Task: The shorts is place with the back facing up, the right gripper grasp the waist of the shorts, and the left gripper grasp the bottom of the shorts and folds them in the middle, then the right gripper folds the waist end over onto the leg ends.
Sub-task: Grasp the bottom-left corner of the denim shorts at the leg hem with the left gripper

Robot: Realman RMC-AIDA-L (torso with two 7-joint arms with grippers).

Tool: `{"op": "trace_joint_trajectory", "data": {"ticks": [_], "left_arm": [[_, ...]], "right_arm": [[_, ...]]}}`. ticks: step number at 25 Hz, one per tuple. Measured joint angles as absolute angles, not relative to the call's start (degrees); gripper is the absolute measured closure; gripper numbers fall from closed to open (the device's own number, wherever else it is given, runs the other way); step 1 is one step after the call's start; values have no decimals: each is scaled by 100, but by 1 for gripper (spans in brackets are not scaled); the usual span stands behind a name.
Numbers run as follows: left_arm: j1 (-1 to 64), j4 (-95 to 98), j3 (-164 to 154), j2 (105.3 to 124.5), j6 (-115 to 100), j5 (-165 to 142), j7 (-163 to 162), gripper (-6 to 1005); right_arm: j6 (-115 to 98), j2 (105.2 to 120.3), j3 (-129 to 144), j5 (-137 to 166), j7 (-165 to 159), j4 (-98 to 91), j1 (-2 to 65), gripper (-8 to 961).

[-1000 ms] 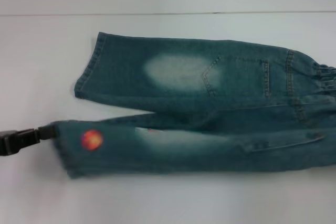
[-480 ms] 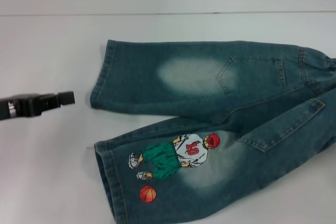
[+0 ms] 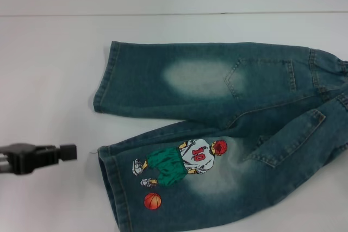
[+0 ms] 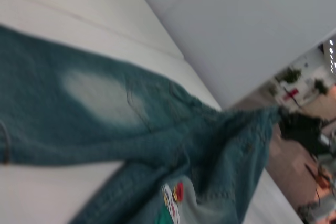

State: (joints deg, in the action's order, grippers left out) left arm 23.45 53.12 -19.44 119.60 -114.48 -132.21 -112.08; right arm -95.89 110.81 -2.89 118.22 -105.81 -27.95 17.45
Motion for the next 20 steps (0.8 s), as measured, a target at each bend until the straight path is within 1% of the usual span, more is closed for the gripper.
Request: {"op": "trace_joint_trajectory", "data": {"ticks": [2,5,6,8,11,13,19,20], "left_arm": [[2292,5349,-2120,12047,-11405,-13224,-11125,930],[2220,5593,-2213,12270,-11260,-13237,-10921,929],[2203,5681,-2240,12324,-11177,-13280,-10928,902],[2188,5724,-2303,12351,-10921,-13406,-11087,849],[2187,5624,-2452,12318,-10481,-13622,-11322,769],[2186,5603,-2577,12319,-10352,-13757,-11358,555],[2195,5465,-2887,12369,-10257,-13896,-11319,323],[2200,5427,-2966,12373,-10221,-13894,-11304,302]], "right_arm": [[-9587,11082,-258,11819,-10571,-2795,1755,907],[-9584,11082,-238,11808,-10565,-2795,1763,907],[-9583,11083,-238,11804,-10564,-2795,1763,906],[-9581,11080,-237,11799,-10564,-2804,1765,906],[-9580,11075,-237,11797,-10549,-2814,1774,905],[-9579,11066,-237,11798,-10534,-2813,1790,904],[-9571,11058,-228,11816,-10521,-2809,1822,903],[-9571,11058,-228,11817,-10518,-2807,1824,902]]}}
